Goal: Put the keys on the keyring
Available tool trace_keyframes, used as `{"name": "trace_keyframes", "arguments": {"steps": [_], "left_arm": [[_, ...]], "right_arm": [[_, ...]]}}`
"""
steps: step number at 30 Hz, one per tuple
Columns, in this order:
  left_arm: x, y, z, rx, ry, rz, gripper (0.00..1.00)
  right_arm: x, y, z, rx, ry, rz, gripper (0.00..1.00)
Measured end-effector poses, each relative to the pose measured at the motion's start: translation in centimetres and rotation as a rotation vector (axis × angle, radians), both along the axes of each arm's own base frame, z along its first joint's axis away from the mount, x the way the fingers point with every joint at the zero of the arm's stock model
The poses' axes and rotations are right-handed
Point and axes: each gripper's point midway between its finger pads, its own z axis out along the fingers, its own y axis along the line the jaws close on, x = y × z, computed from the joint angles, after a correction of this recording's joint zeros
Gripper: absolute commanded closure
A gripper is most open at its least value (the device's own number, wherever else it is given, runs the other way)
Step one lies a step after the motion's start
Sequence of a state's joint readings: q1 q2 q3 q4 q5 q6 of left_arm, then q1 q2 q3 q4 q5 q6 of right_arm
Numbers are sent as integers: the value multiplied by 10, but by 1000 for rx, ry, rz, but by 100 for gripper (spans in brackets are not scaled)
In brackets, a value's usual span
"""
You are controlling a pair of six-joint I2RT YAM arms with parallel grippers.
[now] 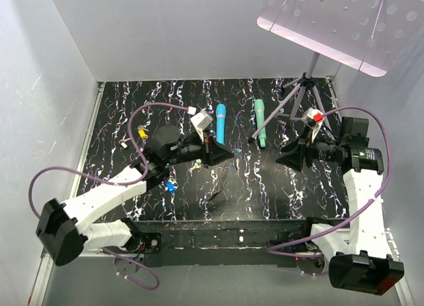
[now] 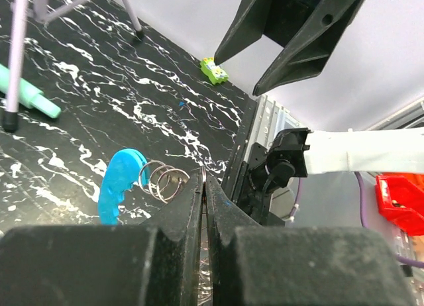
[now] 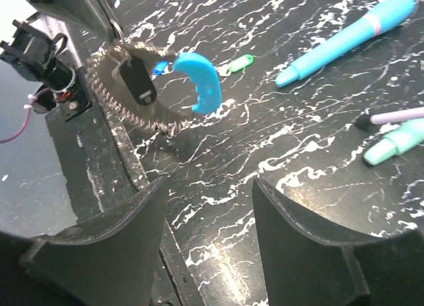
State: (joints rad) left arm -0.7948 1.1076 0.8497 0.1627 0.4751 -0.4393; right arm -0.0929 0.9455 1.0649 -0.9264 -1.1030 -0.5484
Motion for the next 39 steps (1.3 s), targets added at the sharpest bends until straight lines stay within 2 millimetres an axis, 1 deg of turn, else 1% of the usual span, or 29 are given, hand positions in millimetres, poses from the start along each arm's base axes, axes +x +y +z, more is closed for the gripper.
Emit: {"name": "trace_keyframes", "arguments": {"steps": [5, 14, 17, 20, 27, 31, 36, 39], "left_arm": [[15, -30, -18, 13, 82, -45, 100], [48, -73, -45, 8, 169, -45, 100], [54, -80, -57, 9, 200, -36, 100], [56, -86, -68, 14, 224, -30, 100], [64, -98, -81, -4, 242, -21, 100], [78, -113, -90, -9, 253, -13, 100], [100, -135, -101, -18, 269, 1, 100], [110, -148, -110, -23, 288, -1, 100]], "right_arm": [[9, -13, 3, 1, -20, -67, 38], [15, -24, 5, 17, -22, -127, 38], [16, -26, 4, 21, -20, -136, 38], [17, -27, 4, 23, -22, -140, 38], [18, -29, 4, 24, -22, -146, 38], [18, -30, 4, 23, -22, -154, 38], [20, -33, 4, 23, -19, -168, 38], [21, -35, 4, 24, -19, -178, 38]]}}
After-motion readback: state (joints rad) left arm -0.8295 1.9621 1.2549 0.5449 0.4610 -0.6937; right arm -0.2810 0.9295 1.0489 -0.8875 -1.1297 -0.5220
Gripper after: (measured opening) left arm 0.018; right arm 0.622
